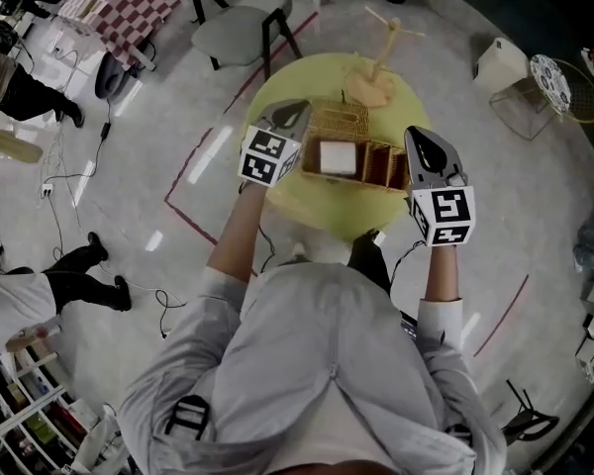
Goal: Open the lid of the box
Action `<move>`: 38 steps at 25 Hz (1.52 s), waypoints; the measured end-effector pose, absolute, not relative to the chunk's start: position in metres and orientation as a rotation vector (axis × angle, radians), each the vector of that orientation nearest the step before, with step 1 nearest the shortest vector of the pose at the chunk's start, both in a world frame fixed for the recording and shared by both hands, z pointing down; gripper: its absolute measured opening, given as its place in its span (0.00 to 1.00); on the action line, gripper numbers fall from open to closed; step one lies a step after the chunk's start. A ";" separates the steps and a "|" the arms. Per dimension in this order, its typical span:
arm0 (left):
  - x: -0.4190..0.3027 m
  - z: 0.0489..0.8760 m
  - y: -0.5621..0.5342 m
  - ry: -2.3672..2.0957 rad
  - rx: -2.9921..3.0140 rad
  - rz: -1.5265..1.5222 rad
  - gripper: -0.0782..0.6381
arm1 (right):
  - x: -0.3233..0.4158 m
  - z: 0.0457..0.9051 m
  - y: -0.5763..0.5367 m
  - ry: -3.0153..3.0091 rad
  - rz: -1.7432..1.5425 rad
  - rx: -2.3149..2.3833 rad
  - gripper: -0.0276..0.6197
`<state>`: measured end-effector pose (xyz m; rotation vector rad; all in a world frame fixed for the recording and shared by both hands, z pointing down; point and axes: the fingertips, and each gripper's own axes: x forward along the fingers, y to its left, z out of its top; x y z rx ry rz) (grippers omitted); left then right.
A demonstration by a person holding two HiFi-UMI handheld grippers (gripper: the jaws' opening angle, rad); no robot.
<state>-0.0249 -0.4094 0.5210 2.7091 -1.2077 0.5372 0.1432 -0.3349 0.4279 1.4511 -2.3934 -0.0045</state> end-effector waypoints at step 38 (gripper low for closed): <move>-0.092 0.390 -0.259 -1.254 2.970 0.268 0.15 | 0.059 0.372 -0.214 -2.351 -0.157 1.499 0.08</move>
